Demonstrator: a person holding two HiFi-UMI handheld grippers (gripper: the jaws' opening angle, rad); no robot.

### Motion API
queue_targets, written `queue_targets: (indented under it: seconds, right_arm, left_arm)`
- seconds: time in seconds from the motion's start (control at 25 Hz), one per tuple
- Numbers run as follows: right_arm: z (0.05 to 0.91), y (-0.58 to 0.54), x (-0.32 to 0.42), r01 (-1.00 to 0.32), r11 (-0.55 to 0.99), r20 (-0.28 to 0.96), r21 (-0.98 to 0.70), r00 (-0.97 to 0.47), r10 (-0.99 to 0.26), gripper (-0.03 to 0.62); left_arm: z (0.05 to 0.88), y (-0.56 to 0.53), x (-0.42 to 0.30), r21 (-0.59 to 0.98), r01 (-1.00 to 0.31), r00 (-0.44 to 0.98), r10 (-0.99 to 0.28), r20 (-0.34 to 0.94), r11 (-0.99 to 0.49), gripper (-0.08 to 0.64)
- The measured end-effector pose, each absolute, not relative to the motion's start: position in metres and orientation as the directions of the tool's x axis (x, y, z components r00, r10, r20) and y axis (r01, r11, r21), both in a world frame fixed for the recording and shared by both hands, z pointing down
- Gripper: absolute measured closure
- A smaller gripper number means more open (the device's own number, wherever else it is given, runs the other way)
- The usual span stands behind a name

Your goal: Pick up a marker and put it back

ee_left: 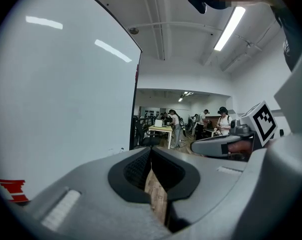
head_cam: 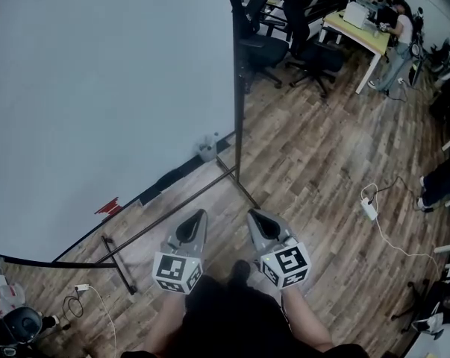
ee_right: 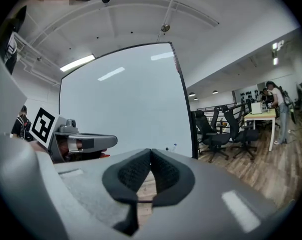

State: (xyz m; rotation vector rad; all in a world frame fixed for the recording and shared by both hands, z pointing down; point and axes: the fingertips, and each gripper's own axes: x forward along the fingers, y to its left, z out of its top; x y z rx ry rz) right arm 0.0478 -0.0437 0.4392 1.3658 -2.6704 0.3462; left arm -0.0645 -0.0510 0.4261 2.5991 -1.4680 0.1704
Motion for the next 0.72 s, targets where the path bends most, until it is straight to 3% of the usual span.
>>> queue_targets:
  seconds: [0.4, 0.72]
  right_arm:
    - [0.460, -0.064, 0.025, -0.789, 0.598, 0.276, -0.141, -0.612, -0.742, 0.589]
    - [0.450, -0.103, 0.006, -0.842, 0.531, 0.290, -0.094, -0.534, -0.795, 0.589]
  left_arm:
    - [0.443, -0.078, -0.077, 0.093, -0.851, 0.524, -0.827, 0.203, -0.516, 0.549]
    - [0.444, -0.122, -0.079, 0.121, -0.763, 0.645, -0.736, 0.206, -0.635, 0.548]
